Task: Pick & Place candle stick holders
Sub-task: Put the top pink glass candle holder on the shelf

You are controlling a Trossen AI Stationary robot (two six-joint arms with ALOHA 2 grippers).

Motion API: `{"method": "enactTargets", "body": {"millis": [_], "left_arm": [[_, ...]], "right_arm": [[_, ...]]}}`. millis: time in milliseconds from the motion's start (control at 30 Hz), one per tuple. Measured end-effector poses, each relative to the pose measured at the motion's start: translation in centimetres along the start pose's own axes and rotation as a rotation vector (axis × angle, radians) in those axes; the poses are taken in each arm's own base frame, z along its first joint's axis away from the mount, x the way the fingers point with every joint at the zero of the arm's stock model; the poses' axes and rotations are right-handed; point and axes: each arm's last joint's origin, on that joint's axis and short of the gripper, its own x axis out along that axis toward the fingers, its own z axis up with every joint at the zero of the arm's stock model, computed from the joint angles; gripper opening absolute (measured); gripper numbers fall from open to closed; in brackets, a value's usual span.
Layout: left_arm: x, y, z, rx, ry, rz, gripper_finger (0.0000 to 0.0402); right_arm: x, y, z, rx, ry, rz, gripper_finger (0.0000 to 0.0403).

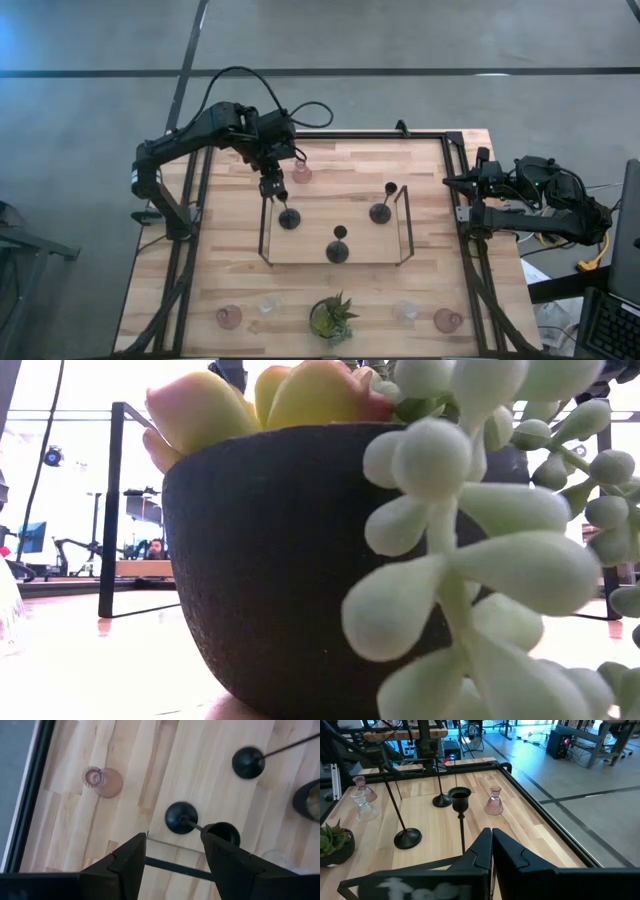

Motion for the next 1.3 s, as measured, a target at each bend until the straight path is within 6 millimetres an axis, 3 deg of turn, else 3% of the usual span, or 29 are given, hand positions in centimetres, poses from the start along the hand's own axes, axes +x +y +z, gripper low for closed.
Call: {"method": "enactTargets", "body": {"millis": [333, 633, 767, 1067, 1300], "left_arm": [[2.7, 0.1, -0.5, 0.059, 0.110, 0.000, 0.0204], [2.1, 0.4, -0.5, 0.061, 0.088, 0.067, 0.0204], [0.5, 1.1, -0.9, 0.070, 0.017, 0.223, 0.0200], [-1.1, 2.4, -0.3, 0.016, -0.366, 0.470, 0.0185], [1.6, 7.0, -1.1, -0.038, -0.499, 0.510, 0.0183]], "right_arm": [[0.0, 0.0, 0.0, 0.000, 0.000, 0.000, 0.0008], [0.0, 0.0, 0.0, 0.000, 0.000, 0.000, 0.0008], [0.0, 0.0, 0.0, 0.000, 0.000, 0.000, 0.0008], [0.0, 0.0, 0.0, 0.000, 0.000, 0.000, 0.0008], [0.0, 0.0, 0.0, 0.000, 0.000, 0.000, 0.0008]]}}
